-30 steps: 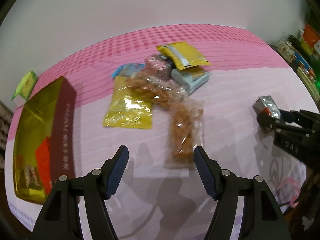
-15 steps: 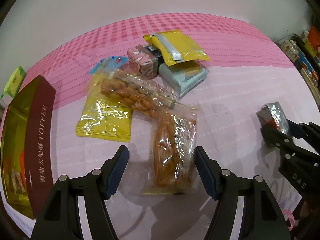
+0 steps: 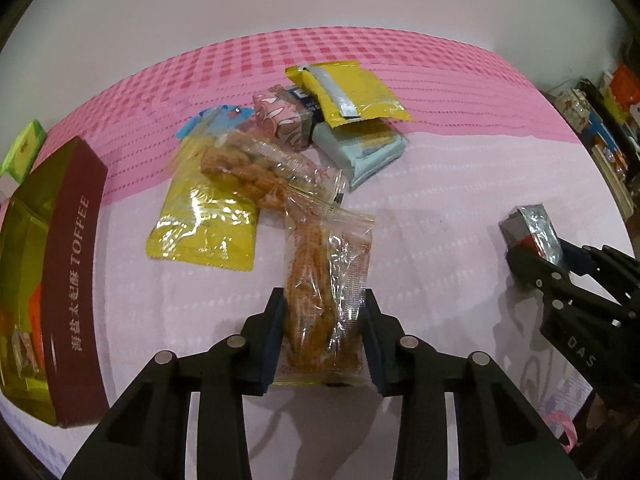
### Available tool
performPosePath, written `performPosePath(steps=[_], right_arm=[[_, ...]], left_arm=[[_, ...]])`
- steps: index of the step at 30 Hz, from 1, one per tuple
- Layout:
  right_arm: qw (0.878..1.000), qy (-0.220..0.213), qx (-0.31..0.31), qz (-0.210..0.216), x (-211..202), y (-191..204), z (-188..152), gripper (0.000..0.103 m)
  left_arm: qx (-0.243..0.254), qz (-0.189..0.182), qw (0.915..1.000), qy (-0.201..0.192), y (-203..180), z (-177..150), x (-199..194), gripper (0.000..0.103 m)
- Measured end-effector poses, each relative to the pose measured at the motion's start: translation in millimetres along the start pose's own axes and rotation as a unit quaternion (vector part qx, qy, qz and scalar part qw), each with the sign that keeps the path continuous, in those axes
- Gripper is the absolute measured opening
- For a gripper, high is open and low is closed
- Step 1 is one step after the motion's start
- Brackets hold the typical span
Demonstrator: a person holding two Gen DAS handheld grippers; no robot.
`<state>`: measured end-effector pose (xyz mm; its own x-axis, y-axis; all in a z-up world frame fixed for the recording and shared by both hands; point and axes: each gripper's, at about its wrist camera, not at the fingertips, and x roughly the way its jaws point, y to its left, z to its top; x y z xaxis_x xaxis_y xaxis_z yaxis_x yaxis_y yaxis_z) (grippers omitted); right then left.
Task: Organize snacks
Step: 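Grasp the clear bag of orange snacks with the left gripper while the right holds the foil bag, then carry the clear snack bag into the gold tin and open the left gripper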
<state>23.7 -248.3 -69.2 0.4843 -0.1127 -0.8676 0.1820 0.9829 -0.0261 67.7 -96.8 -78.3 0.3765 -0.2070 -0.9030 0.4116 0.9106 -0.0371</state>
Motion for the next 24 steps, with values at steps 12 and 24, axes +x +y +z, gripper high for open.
performPosePath(steps=[12, 24], right_arm=[[1.0, 0.0, 0.002, -0.004, 0.1, -0.2, 0.4, 0.033], [1.0, 0.003, 0.002, -0.008, 1.7, 1.4, 0.9, 0.033]], left_arm=[[-0.009, -0.01, 0.9997, -0.018, 22.9, -11.5, -48.6, 0.037], [-0.066, 0.02, 0.9958, -0.059, 106.6, -8.9, -109.2, 0.037]])
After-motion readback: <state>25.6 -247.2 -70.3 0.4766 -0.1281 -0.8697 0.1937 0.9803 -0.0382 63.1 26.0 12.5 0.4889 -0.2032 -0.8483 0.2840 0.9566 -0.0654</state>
